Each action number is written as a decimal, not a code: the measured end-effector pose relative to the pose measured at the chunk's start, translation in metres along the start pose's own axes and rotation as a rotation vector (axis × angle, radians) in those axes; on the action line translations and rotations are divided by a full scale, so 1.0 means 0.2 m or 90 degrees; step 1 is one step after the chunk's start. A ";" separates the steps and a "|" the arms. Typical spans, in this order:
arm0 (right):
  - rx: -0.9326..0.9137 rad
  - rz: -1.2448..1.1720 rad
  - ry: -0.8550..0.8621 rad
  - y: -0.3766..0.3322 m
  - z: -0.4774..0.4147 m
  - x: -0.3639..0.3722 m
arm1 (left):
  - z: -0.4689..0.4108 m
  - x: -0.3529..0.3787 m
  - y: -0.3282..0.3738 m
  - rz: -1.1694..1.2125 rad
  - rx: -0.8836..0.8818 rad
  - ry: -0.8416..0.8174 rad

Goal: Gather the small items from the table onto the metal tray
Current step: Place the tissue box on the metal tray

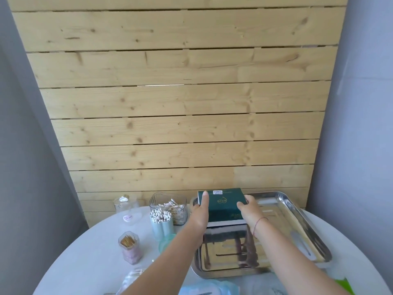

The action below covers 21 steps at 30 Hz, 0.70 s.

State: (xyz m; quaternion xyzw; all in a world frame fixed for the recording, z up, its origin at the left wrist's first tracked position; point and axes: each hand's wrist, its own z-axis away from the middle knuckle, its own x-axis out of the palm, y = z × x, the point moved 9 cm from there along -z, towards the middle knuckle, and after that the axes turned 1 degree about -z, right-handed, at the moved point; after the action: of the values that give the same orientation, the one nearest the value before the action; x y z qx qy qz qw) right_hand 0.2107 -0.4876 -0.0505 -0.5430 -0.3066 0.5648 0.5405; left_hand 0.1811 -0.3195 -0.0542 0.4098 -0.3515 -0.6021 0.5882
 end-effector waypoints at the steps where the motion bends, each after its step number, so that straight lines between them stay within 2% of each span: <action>1: -0.007 0.015 0.005 0.00 0.01 0.01 | 0.01 -0.01 0.00 -0.008 0.002 0.005; 5: 0.005 0.061 0.016 -0.01 0.04 0.02 | 0.06 0.01 -0.04 -0.030 -0.032 -0.002; 8: 0.016 0.089 0.077 -0.06 0.08 -0.03 | 0.12 0.00 -0.04 -0.033 -0.054 -0.019; 11: -0.055 0.146 0.186 -0.20 0.16 -0.09 | 0.17 -0.05 0.05 -0.030 -0.001 -0.017; 14: -0.165 0.191 0.227 -0.39 0.29 -0.04 | 0.25 -0.19 0.15 -0.046 0.062 0.022; 18: -0.276 0.194 0.143 -0.58 0.44 0.18 | 0.32 -0.45 0.24 -0.050 0.158 0.059; 21: -0.312 0.187 0.021 -0.63 0.57 0.37 | 0.39 -0.70 0.23 -0.044 0.181 0.091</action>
State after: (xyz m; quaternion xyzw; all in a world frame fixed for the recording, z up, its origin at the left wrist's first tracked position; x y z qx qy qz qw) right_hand 0.1509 -0.3617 0.0716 -0.7052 -0.3433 0.5370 0.3107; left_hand 0.1265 -0.1883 0.0306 0.5427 -0.3760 -0.5353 0.5268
